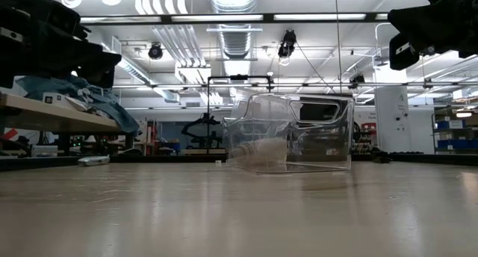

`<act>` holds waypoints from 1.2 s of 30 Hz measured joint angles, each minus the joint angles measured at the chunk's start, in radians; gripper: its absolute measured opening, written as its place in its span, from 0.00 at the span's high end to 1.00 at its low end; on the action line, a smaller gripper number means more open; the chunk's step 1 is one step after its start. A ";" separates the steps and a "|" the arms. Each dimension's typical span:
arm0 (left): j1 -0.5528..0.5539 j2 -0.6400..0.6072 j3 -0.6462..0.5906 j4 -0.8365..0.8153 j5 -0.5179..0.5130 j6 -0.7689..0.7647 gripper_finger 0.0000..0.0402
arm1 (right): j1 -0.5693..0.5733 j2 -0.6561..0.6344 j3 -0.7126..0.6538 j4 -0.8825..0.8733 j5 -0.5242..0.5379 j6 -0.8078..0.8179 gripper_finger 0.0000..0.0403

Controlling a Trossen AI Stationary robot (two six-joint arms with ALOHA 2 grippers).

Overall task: Roll bandage
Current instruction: Return to Home Position

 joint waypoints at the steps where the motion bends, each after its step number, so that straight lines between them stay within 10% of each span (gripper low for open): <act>1: 0.000 0.007 0.000 0.000 0.000 0.000 0.61 | 0.000 0.000 0.000 0.000 0.000 0.001 0.99; 36: 0.000 0.165 0.000 0.000 0.000 0.000 0.53 | 0.000 0.000 0.000 0.000 0.000 0.000 0.99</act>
